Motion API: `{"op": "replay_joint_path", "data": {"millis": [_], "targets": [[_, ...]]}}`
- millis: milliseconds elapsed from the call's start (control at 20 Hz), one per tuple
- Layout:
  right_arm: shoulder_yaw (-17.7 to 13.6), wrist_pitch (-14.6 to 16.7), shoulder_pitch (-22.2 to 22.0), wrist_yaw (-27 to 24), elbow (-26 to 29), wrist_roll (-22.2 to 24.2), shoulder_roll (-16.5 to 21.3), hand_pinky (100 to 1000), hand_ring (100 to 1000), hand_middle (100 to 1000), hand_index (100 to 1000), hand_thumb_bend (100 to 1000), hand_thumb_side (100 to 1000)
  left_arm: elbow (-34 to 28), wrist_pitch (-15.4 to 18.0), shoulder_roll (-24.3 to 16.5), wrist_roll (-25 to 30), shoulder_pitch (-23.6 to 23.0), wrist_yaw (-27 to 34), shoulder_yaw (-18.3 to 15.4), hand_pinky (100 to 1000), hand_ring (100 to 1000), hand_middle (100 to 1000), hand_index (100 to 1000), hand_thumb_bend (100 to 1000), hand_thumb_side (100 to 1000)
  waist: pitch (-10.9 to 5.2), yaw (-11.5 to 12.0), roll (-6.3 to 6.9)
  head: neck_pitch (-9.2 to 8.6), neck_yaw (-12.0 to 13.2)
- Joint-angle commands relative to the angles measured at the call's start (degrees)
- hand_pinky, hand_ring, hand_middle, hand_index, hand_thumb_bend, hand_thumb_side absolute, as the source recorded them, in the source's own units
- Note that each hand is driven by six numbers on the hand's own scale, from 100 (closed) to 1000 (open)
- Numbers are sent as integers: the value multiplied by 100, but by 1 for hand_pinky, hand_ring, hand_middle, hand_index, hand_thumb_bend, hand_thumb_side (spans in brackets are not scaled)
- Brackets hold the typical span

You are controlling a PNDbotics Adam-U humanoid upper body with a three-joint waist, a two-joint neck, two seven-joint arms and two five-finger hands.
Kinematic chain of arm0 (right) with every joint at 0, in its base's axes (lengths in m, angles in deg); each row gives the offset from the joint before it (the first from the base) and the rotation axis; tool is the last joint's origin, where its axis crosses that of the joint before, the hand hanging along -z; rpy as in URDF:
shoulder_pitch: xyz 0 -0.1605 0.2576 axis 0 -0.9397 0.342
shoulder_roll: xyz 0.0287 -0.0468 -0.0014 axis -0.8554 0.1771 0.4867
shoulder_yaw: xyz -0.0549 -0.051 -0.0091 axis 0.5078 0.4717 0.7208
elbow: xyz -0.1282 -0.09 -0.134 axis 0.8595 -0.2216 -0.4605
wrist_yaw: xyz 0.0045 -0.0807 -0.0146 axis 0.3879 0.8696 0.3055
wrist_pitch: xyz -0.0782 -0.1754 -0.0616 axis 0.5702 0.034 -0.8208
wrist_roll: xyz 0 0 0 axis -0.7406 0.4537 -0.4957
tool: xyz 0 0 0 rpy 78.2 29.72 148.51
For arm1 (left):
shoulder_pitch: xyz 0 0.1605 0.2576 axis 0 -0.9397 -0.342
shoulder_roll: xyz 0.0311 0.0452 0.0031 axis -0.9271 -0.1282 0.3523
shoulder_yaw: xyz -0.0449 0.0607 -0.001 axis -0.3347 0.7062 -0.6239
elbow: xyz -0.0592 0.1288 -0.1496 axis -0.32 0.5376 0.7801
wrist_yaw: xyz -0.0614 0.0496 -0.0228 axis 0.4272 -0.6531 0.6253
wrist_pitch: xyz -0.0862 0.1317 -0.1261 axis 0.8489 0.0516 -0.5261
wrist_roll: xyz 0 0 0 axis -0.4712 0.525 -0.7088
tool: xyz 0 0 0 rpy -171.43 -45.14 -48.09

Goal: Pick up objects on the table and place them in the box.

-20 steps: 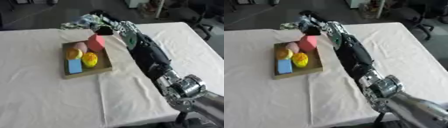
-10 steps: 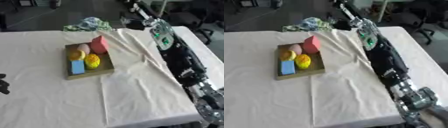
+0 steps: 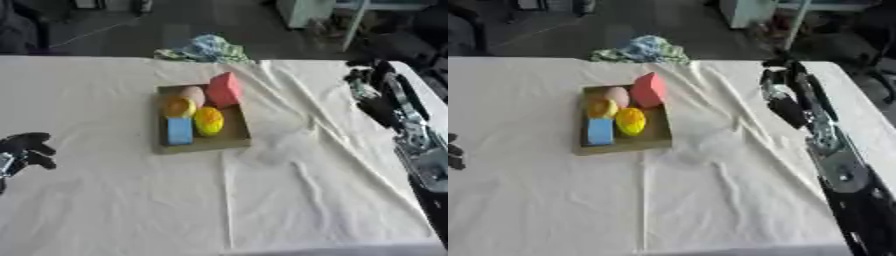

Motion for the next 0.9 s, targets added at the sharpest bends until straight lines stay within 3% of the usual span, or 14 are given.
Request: {"op": "replay_joint_path", "data": {"millis": [50, 300, 900], "targets": [[-164, -80, -190, -113, 395, -166, -250, 728, 664, 743, 941, 100, 635, -89, 63, 36, -101, -39, 64, -76, 751, 580, 603, 793, 100, 939, -94, -20, -3, 21, 283], [-234, -153, -689, -188, 643, -299, -715, 715, 635, 691, 897, 100, 659, -104, 147, 309, -255, -232, 104, -107, 758, 595, 613, 793, 100, 955, -64, -101, -1, 21, 305], [-124, -198, -882, -264, 689, -299, -816, 708, 621, 672, 895, 100, 671, 37, 90, 506, -199, -276, 94, 29, 755, 585, 604, 788, 100, 965, -95, -193, 76, 21, 53]]}}
